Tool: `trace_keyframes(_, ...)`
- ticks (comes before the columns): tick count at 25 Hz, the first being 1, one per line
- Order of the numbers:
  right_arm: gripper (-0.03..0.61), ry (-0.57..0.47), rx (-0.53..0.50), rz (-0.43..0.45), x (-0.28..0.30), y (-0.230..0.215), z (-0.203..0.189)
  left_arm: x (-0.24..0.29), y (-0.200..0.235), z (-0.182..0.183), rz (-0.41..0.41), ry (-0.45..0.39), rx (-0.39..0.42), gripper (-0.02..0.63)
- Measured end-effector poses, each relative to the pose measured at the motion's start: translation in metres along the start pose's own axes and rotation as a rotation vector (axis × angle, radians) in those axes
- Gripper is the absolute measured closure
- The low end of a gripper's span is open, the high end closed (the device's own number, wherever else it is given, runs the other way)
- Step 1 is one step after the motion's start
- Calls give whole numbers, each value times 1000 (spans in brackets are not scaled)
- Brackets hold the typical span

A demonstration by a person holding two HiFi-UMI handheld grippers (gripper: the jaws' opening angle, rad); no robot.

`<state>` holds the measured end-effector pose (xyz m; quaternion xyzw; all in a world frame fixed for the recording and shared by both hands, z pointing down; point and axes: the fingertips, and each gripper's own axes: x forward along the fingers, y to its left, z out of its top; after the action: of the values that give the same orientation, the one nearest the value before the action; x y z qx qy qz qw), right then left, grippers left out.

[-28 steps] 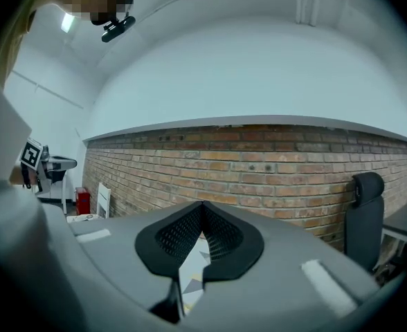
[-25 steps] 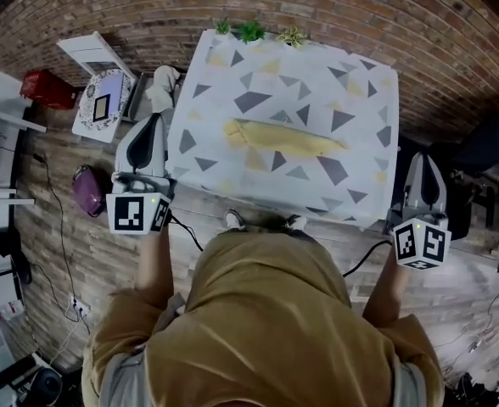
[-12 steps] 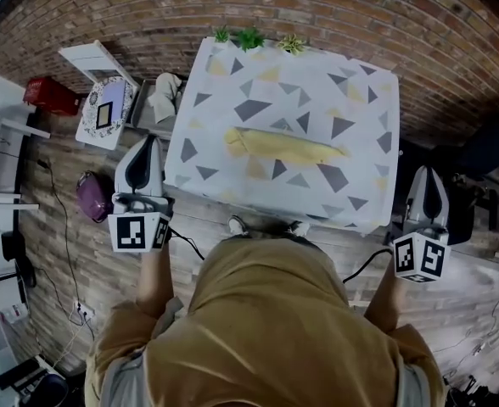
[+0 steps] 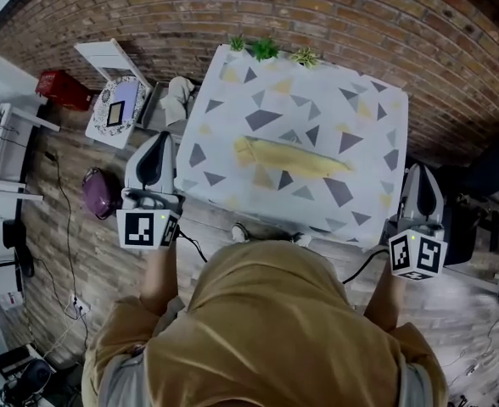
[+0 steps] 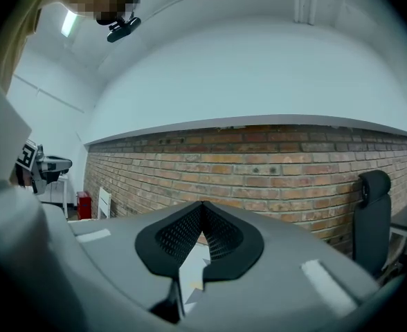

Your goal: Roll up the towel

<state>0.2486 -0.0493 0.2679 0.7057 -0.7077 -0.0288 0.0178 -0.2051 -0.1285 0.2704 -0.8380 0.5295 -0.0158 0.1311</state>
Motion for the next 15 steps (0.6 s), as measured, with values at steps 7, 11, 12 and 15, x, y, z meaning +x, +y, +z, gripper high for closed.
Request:
trace_keyframes(7,575,0,-5,22,9,6,0,3,7,5,24,-19,-10,551)
trace_keyframes(11,575,14,-8,20,9,8,-5,5,6,5,20,-25,-15,551)
trace_keyframes(12,575,15,-9,20,8,8,-5,6,6,5,18,-26,-15,551)
trace_keyframes(15,575,15,-6,19,9,8,-5,8,5,4,17,-24,-16,551)
